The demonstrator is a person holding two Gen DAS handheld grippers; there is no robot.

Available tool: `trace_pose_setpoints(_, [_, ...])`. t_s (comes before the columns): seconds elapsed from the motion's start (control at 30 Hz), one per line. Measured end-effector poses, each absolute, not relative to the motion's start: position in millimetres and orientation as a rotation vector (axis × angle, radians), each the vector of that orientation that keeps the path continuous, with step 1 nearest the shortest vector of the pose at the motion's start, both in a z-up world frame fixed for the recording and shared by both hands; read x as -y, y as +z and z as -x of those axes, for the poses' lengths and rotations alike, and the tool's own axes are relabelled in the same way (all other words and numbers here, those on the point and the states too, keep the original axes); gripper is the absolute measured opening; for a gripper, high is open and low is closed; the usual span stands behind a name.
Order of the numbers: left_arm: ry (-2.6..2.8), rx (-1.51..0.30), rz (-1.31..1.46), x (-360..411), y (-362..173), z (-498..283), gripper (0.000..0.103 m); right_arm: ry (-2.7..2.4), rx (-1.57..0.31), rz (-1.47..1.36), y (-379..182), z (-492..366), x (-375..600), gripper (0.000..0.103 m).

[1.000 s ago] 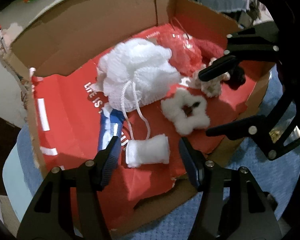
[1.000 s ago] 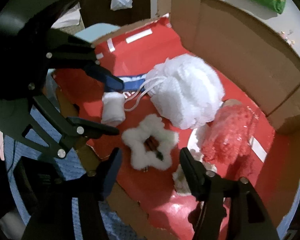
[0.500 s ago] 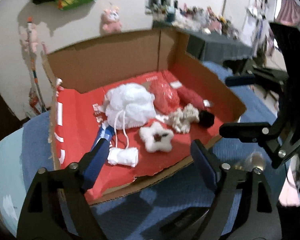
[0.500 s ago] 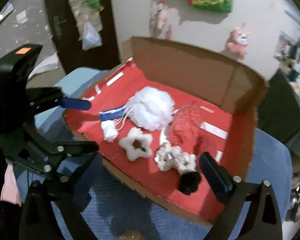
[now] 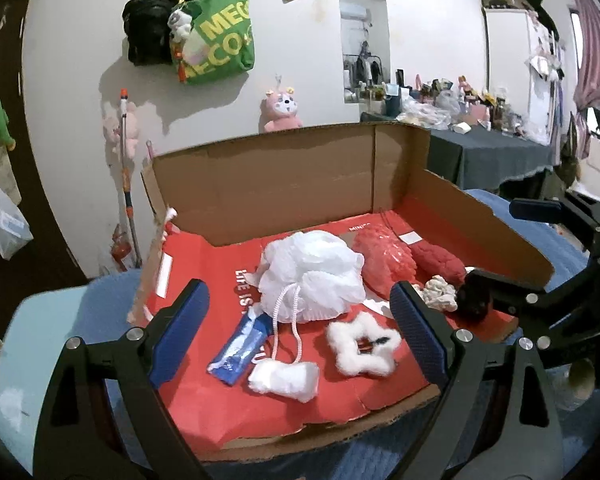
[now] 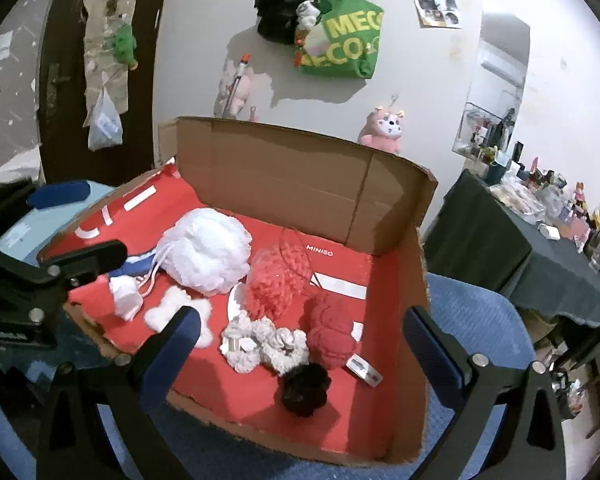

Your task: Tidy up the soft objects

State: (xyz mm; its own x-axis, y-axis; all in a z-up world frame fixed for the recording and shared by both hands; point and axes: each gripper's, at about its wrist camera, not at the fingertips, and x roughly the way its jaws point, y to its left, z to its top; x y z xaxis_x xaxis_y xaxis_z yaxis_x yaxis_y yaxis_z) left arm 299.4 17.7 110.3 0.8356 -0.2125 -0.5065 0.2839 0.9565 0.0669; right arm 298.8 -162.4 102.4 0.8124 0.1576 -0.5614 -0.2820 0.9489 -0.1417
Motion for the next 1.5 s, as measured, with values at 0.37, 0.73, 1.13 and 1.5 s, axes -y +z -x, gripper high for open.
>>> trace_pose_setpoints(0.37, [-0.243,-0.512,-0.132,-18,83,-300,0.092,0.212,-0.612,0.108,80,-314,178,0.103])
trace_pose_setpoints(0.73, [-0.233,-0.545,-0.071,-22,74,-294,0.092,0.182,-0.630,0.086,72,-307,180,0.103])
trace_pose_setpoints(1.13, [-0.193,-0.590,-0.049,-30,65,-299,0.092,0.159,-0.645,0.085,65,-307,175,0.103])
trace_pose_setpoints(1.5, [-0.195,-0.603,-0.033,-34,62,-302,0.092,0.151,-0.659,0.086,62,-307,174,0.103])
